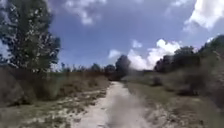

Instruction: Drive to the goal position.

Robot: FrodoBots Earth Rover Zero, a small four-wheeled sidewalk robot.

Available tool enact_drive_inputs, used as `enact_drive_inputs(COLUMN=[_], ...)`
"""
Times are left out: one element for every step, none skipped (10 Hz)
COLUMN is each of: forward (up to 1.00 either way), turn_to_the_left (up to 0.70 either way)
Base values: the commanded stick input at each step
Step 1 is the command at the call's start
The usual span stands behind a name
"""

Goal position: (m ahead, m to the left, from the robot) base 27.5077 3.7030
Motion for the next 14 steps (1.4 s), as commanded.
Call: enact_drive_inputs(forward=[1.00,1.00,1.00,1.00,1.00,1.00,1.00,1.00,1.00,1.00,1.00,1.00,1.00,1.00], turn_to_the_left=[0.00,0.00,0.00,0.00,0.00,0.00,0.00,0.00,0.00,0.00,0.00,0.00,0.00,0.23])
